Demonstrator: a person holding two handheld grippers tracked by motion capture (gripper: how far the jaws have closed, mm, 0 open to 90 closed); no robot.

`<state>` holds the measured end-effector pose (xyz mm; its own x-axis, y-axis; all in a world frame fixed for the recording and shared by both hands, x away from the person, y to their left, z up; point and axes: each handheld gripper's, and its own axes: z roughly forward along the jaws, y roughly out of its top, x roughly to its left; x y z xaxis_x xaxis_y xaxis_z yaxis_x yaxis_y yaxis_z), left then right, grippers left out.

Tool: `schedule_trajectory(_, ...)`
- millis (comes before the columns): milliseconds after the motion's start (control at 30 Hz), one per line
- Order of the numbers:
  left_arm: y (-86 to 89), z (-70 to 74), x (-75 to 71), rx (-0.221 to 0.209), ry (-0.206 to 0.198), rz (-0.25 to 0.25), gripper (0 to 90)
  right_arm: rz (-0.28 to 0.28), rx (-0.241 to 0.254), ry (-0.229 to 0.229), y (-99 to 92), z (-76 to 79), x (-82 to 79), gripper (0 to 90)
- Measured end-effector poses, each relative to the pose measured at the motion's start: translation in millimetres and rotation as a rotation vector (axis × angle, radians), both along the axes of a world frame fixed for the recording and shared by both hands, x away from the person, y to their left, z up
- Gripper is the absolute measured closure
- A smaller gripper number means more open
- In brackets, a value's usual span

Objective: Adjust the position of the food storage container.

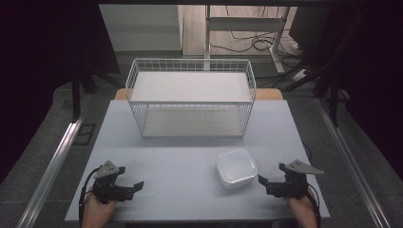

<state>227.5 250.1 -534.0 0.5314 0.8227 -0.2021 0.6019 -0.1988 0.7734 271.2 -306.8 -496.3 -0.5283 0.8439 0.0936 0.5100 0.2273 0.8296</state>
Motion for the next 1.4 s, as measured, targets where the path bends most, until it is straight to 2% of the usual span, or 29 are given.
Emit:
schedule_trajectory(133,-2.3,-1.0,0.8,0.009,0.007,-0.015,2.0,-0.039,-0.024,-0.016,1.4,2.5,0.6,0.0)
schedule_trajectory(167,-3.9,-1.9,1.4,0.011,0.014,-0.022,2.0,-0.072,-0.037,-0.023,2.7,4.5,1.0,0.0)
schedule_trajectory(233,-4.9,-2.6,1.8,0.015,0.019,-0.027,1.8,-0.095,-0.040,-0.030,3.1,5.9,1.5,0.0)
schedule_trajectory(367,-4.8,-2.6,2.0,0.008,0.019,-0.028,1.8,-0.098,-0.047,-0.022,4.0,5.7,2.2,0.0)
schedule_trajectory(533,-5.4,-3.2,2.4,0.006,0.027,-0.029,1.8,-0.087,-0.049,0.006,4.9,5.3,3.1,0.0)
schedule_trajectory(567,-5.5,-3.4,2.7,0.006,0.027,-0.034,1.8,-0.079,-0.057,0.021,5.1,5.7,3.4,0.0)
schedule_trajectory(633,-5.9,-3.7,2.8,0.005,0.033,-0.034,1.6,-0.037,-0.069,0.085,7.4,7.1,3.0,5.9)
schedule_trajectory(700,-5.9,-3.9,2.9,0.004,0.034,-0.035,1.6,-0.041,-0.067,0.094,7.8,7.2,3.2,6.5)
schedule_trajectory(733,-5.8,-4.0,3.0,0.002,0.035,-0.036,1.6,-0.039,-0.056,0.121,7.9,8.4,4.2,8.1)
schedule_trajectory(933,-6.3,-4.4,3.5,0.000,0.038,-0.037,1.5,-0.054,-0.025,0.137,5.0,15.0,6.5,11.9)
schedule_trajectory(967,-6.5,-4.5,3.7,0.000,0.039,-0.039,1.5,-0.078,-0.015,0.129,3.0,18.9,8.5,16.8)
schedule_trajectory(1033,-6.7,-4.7,3.8,0.000,0.040,-0.040,1.5,-0.085,-0.018,0.109,2.1,22.5,11.2,26.4)
schedule_trajectory(1067,-6.7,-4.7,3.8,0.000,0.040,-0.040,1.5,-0.085,-0.018,0.109,2.1,22.5,11.2,26.4)
schedule_trajectory(1100,-6.9,-5.1,4.2,-0.002,0.042,-0.040,1.5,-0.088,-0.035,0.101,2.2,24.0,15.6,39.3)
schedule_trajectory(1167,-7.4,-5.2,4.3,-0.004,0.043,-0.042,1.5,-0.074,-0.049,0.107,2.6,23.4,20.7,49.7)
schedule_trajectory(1267,-8.1,-5.5,4.8,-0.005,0.047,-0.045,1.5,-0.040,-0.100,0.120,6.8,18.6,29.4,67.0)
schedule_trajectory(1367,-9.1,-5.9,5.4,-0.004,0.050,-0.050,1.6,-0.032,-0.112,0.139,12.4,16.1,35.5,87.2)
schedule_trajectory(1400,-9.5,-6.0,5.5,-0.003,0.050,-0.051,1.6,-0.030,-0.116,0.140,13.6,15.8,36.7,89.1)
